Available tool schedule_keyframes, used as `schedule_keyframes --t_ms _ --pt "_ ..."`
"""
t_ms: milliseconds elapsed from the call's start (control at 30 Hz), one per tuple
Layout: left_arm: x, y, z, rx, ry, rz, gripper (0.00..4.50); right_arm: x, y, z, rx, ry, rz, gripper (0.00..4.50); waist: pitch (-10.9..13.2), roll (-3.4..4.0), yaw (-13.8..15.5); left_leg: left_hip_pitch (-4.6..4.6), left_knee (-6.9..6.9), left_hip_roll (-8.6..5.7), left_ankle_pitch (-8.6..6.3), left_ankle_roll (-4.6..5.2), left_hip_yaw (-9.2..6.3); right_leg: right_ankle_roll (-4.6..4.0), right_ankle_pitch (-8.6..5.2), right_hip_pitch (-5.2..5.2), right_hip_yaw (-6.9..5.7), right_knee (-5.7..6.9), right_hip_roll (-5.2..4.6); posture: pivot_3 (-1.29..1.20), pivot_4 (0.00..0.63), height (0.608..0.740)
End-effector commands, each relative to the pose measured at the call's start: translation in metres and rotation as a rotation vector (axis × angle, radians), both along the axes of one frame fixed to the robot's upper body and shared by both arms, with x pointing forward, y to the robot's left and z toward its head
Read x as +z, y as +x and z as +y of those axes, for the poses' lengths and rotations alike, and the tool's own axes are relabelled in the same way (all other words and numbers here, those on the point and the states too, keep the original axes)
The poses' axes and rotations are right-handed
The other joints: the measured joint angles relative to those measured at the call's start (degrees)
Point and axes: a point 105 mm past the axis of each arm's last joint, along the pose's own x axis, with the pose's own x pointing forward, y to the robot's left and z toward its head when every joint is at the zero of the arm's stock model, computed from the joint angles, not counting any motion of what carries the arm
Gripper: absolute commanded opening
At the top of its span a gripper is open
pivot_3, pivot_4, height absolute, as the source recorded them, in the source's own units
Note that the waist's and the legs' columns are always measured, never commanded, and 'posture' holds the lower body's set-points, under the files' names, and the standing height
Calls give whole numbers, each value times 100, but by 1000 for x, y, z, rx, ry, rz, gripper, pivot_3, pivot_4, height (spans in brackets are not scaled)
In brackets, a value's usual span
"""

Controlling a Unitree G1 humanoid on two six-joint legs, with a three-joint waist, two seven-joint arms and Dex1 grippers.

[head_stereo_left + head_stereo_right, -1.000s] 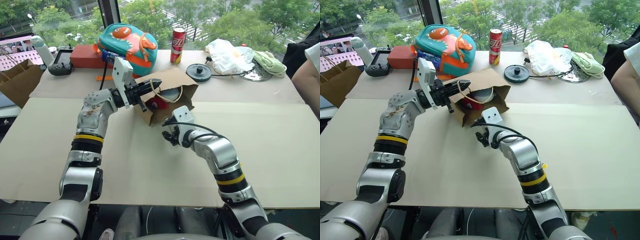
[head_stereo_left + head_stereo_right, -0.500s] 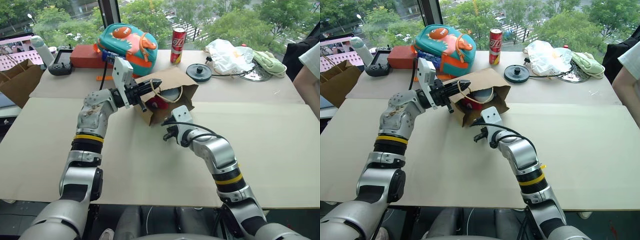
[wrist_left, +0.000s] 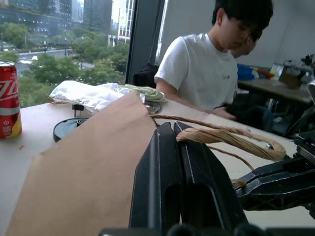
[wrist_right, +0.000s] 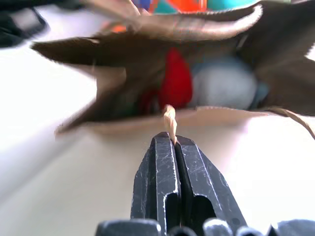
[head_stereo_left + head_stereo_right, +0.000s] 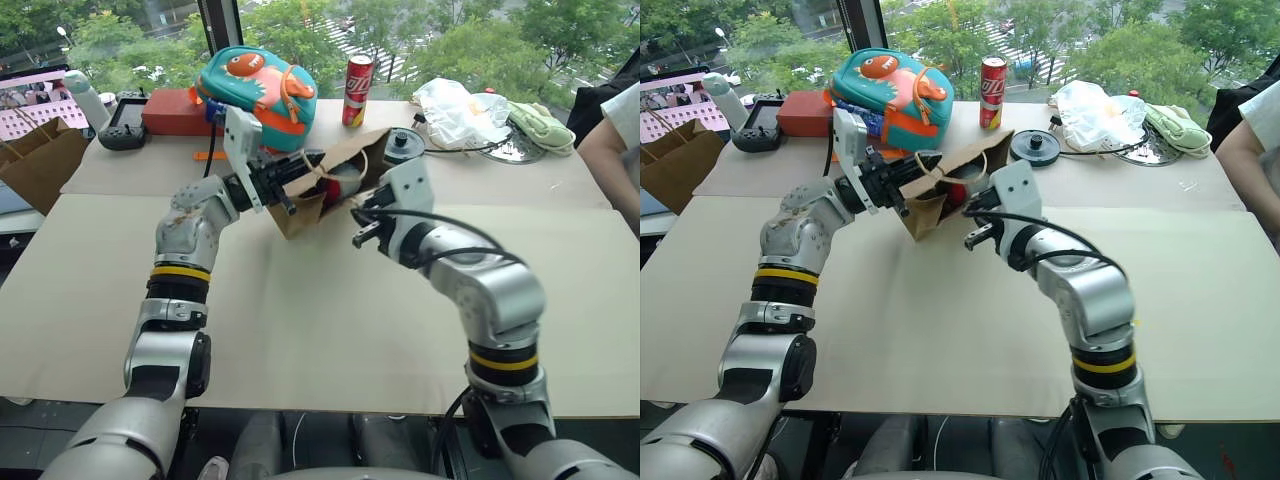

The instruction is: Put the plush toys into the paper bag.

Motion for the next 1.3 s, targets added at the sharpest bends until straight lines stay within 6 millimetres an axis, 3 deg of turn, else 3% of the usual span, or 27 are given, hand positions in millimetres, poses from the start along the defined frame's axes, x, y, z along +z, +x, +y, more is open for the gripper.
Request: schedule_keyframes --t_ms 33,100,233,333,467,633,667,700,833,1033,1067,1300 --pt "30 -8 -2 -32 -129 21 0 28 -21 4 87 -8 -88 39 0 0 -4 0 -1 0 0 0 0 0 0 0 0 0 0 0 150 733" --pt "28 -11 -2 -41 -151 59 0 31 -25 4 105 -21 -91 39 0 0 -5 2 -1 0 0 0 0 0 0 0 0 0 0 0 150 733" --pt "1 -17 -5 -13 -70 84 0 28 -29 5 118 -60 -63 39 0 1 -13 7 -2 0 0 0 1 0 0 2 2 0 0 0 150 733" --pt "-10 -21 -6 -17 -67 113 0 24 -27 5 108 -75 -45 39 0 0 2 10 -2 0 0 -1 2 -1 0 2 3 -1 0 0 150 733" --pt "-31 -20 4 17 -60 182 0 15 -25 5 93 -101 -9 39 0 0 7 7 -2 -1 5 -8 2 -1 0 5 3 -38 -1 0 150 733" --pt "-34 -23 7 -7 -94 222 0 10 -23 6 90 -117 9 39 0 0 10 7 -2 -1 5 -8 3 -1 0 5 3 -39 -2 0 150 733" --pt "-31 -26 6 -31 -113 231 587 10 -22 5 83 -114 10 640 0 0 9 7 -2 -1 5 -8 3 -1 0 5 3 -39 -2 0 150 733" --pt "-28 -29 5 -55 -129 241 783 10 -21 4 77 -112 10 836 0 0 9 7 -2 -1 5 -8 3 -1 0 4 3 -39 -2 0 150 733" --pt "-23 -40 1 -129 -125 250 2319 23 -19 1 68 -80 -20 2212 0 0 8 6 -2 0 5 -8 2 -1 0 4 3 -39 -2 0 150 733" --pt "-22 -42 2 -131 -115 253 4383 40 -23 -5 90 -75 -62 4270 0 0 9 7 -3 0 5 -8 2 -1 0 4 3 -39 -1 0 150 733" --pt "-21 -42 3 -131 -112 249 4478 45 -25 -8 97 -81 -76 4448 0 0 9 7 -3 0 5 -8 2 -1 0 4 2 -40 -1 0 150 733" --pt "-15 -43 17 -105 -85 229 4478 79 -53 -19 252 -65 -185 4448 0 0 12 6 -7 0 5 -8 3 -1 0 4 2 -44 -2 0 150 733"
